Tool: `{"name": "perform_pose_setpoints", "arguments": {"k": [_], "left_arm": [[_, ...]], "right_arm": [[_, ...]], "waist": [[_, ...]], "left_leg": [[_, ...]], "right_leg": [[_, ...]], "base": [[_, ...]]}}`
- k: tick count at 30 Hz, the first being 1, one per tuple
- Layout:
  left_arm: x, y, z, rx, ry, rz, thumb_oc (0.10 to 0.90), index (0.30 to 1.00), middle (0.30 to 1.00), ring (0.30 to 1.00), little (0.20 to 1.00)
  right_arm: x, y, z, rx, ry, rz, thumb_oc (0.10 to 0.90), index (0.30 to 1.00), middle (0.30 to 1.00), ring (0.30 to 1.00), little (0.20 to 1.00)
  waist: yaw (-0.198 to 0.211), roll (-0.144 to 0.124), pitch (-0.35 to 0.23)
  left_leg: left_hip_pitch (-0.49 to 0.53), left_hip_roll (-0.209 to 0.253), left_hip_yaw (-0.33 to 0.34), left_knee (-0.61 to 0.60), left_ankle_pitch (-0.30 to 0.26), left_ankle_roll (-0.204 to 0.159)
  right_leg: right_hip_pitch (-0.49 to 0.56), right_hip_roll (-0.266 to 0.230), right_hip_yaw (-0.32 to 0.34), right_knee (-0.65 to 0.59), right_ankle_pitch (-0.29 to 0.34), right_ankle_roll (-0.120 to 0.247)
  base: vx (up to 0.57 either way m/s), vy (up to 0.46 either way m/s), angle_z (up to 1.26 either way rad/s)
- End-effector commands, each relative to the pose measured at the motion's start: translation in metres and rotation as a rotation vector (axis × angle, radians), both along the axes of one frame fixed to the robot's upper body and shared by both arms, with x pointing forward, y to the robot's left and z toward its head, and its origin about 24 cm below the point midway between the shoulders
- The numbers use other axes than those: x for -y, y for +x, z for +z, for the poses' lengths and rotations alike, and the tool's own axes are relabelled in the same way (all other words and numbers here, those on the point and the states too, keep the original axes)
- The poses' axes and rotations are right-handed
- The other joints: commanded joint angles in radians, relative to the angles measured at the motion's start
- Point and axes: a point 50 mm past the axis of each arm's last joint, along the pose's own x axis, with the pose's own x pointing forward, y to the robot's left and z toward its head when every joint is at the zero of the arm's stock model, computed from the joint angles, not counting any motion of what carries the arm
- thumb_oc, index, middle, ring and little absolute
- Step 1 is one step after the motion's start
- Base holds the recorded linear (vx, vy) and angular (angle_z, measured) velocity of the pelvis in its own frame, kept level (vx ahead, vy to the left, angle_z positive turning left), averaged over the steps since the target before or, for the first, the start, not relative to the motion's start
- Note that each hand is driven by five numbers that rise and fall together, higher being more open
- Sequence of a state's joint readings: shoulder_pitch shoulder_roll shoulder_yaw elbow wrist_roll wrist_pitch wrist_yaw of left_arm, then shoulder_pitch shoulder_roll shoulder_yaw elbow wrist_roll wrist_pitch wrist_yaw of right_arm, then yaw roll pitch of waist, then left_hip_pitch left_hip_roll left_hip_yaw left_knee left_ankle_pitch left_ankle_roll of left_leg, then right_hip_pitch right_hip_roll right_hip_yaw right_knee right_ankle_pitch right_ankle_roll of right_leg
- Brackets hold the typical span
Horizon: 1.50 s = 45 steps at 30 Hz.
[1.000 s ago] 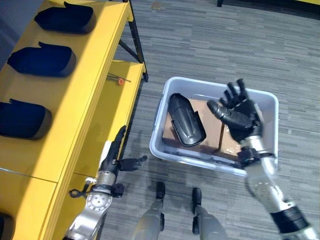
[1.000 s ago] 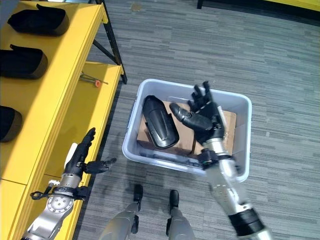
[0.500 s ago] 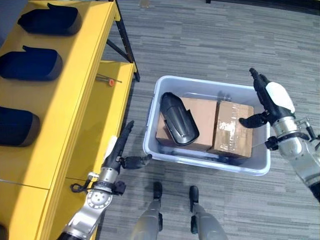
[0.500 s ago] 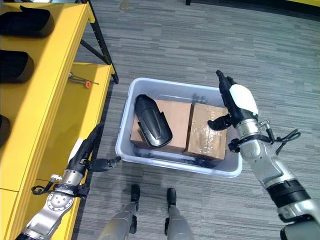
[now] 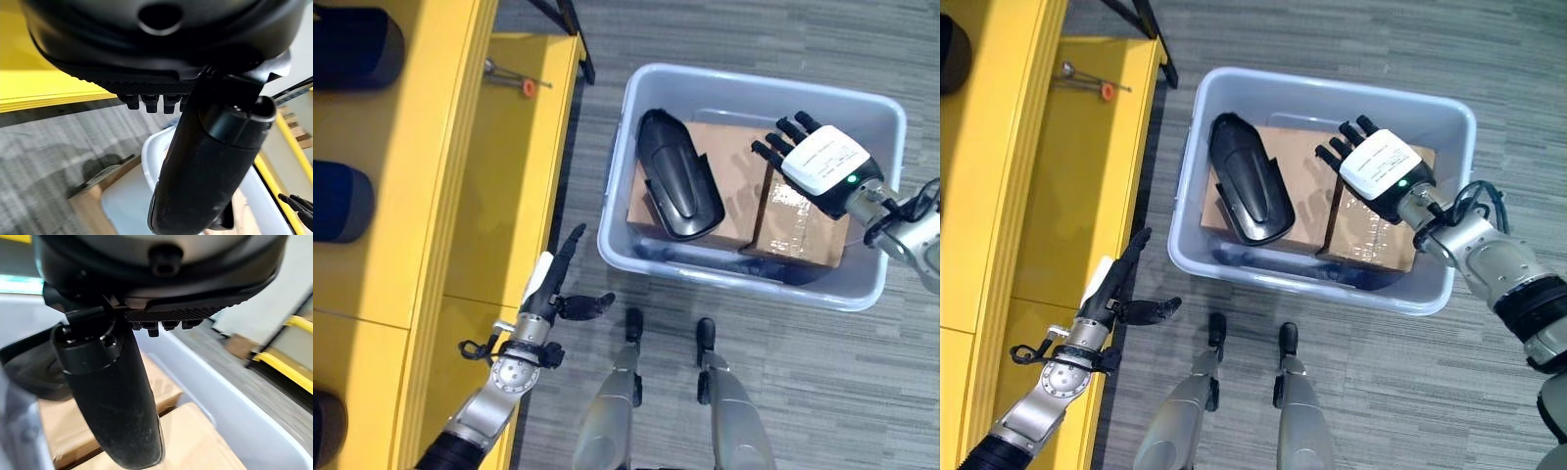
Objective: Move parts from the plastic box to the shelf.
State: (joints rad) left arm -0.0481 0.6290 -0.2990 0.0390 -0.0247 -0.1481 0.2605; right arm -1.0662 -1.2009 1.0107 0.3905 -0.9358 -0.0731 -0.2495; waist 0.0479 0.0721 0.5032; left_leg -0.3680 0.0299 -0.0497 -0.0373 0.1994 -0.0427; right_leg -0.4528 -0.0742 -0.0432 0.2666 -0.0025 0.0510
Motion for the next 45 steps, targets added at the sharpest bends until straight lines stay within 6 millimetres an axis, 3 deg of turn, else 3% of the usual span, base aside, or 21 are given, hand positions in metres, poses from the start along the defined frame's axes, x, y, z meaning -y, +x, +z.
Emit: {"name": "perform_pose_setpoints", "arguments": {"k": [1, 12, 20, 25, 38, 42, 45], "left_arm": [[-0.002, -0.001, 0.033, 0.206, 0.004, 0.001, 0.900, 1.000, 1.000, 1.000, 1.000], [-0.002, 0.001, 0.034, 0.237, -0.020, 0.045, 0.900, 1.000, 1.000, 1.000, 1.000], [-0.002, 0.001, 0.037, 0.262, -0.023, 0.064, 0.900, 1.000, 1.000, 1.000, 1.000], [-0.002, 0.002, 0.038, 0.275, -0.034, 0.078, 0.900, 1.000, 1.000, 1.000, 1.000], [0.001, 0.002, 0.043, 0.311, -0.055, 0.087, 0.900, 1.000, 1.000, 1.000, 1.000], [0.001, 0.000, 0.045, 0.329, -0.076, 0.094, 0.900, 1.000, 1.000, 1.000, 1.000], [-0.001, -0.001, 0.045, 0.338, -0.092, 0.110, 0.900, 1.000, 1.000, 1.000, 1.000]], "right_arm": [[-0.013, -0.008, 0.055, 0.209, -0.114, 0.079, 0.900, 1.000, 1.000, 1.000, 1.000], [-0.038, -0.011, 0.074, 0.271, -0.200, 0.175, 0.900, 1.000, 1.000, 1.000, 1.000], [-0.044, -0.012, 0.086, 0.306, -0.219, 0.187, 0.900, 1.000, 1.000, 1.000, 1.000], [-0.046, -0.010, 0.082, 0.293, -0.225, 0.188, 0.900, 1.000, 1.000, 1.000, 1.000], [-0.025, 0.010, 0.063, 0.215, -0.282, 0.054, 0.900, 1.000, 1.000, 1.000, 1.000], [-0.009, 0.016, 0.063, 0.208, -0.289, -0.029, 0.900, 1.000, 1.000, 1.000, 1.000], [0.013, 0.021, 0.063, 0.198, -0.303, -0.141, 0.900, 1.000, 1.000, 1.000, 1.000]], "waist": [[0.008, -0.054, -0.060], [0.029, -0.066, -0.020], [0.041, -0.070, -0.001], [0.049, -0.068, 0.010], [0.079, -0.040, 0.017], [0.089, -0.024, 0.017], [0.105, -0.006, 0.017]], "left_leg": [[0.015, 0.124, -0.006, 0.089, -0.065, -0.079], [-0.028, 0.129, -0.030, 0.076, -0.048, -0.084], [-0.046, 0.129, -0.046, 0.062, -0.039, -0.087], [-0.056, 0.128, -0.059, 0.054, -0.035, -0.086], [-0.147, 0.118, -0.092, 0.035, -0.014, -0.090], [-0.196, 0.113, -0.103, 0.026, 0.001, -0.097], [-0.231, 0.107, -0.115, 0.007, 0.010, -0.101]], "right_leg": [[0.029, -0.088, -0.002, 0.005, -0.005, 0.070], [-0.033, -0.080, -0.021, 0.067, -0.027, 0.058], [-0.059, -0.086, -0.037, 0.089, -0.035, 0.056], [-0.072, -0.089, -0.045, 0.103, -0.042, 0.053], [-0.186, -0.103, -0.055, 0.150, -0.057, 0.046], [-0.247, -0.115, -0.062, 0.180, -0.066, 0.045], [-0.313, -0.128, -0.061, 0.226, -0.088, 0.045]], "base": [[-0.03, -0.053, 0.10], [-0.02, -0.042, 0.12], [0.00, -0.020, 0.06], [0.01, -0.014, 0.06], [0.01, -0.010, 0.05], [0.01, -0.027, 0.12], [0.03, -0.033, 0.14]]}}
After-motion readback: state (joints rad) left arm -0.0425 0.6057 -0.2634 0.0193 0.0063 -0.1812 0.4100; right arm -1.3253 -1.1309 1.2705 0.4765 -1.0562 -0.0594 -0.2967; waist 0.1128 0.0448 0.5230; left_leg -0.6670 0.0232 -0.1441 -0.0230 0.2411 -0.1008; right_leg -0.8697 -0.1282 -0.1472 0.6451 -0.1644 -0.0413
